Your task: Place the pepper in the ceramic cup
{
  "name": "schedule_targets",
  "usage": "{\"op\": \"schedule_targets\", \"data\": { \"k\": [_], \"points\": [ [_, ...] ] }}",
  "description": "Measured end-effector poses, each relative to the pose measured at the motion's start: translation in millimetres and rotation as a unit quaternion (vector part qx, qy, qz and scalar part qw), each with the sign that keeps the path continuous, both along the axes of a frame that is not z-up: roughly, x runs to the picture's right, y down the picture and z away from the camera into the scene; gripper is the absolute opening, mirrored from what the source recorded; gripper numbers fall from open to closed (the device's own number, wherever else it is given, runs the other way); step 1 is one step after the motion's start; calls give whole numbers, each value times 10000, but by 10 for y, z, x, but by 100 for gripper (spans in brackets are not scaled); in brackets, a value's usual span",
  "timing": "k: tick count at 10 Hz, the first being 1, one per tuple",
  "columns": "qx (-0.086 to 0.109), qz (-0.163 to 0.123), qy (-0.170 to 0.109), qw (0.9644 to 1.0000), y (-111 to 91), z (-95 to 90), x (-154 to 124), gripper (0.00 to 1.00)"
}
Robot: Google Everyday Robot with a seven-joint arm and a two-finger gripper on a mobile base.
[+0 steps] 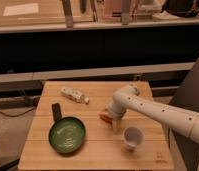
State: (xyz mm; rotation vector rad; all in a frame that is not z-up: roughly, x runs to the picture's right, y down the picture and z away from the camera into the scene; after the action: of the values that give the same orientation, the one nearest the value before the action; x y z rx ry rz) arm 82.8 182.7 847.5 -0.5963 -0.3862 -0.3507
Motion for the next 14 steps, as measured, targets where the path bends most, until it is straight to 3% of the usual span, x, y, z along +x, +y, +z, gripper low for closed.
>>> {"op": "schedule_targets", "data": {
  "k": [4,5,6,11,12,14],
  "points": [
    [-186,160,-52,9997,42,80,8,76],
    [-204,180,-80,9996,44,88,4,70],
    [-241,209,-120,9994,60,94,6,56],
    [-267,268,-281,9989,64,76,-10,6],
    [-265,265,-313,9988,60,64,-11,1],
    [-234,280,-397,9985,40,42,-25,0]
  ]
}}
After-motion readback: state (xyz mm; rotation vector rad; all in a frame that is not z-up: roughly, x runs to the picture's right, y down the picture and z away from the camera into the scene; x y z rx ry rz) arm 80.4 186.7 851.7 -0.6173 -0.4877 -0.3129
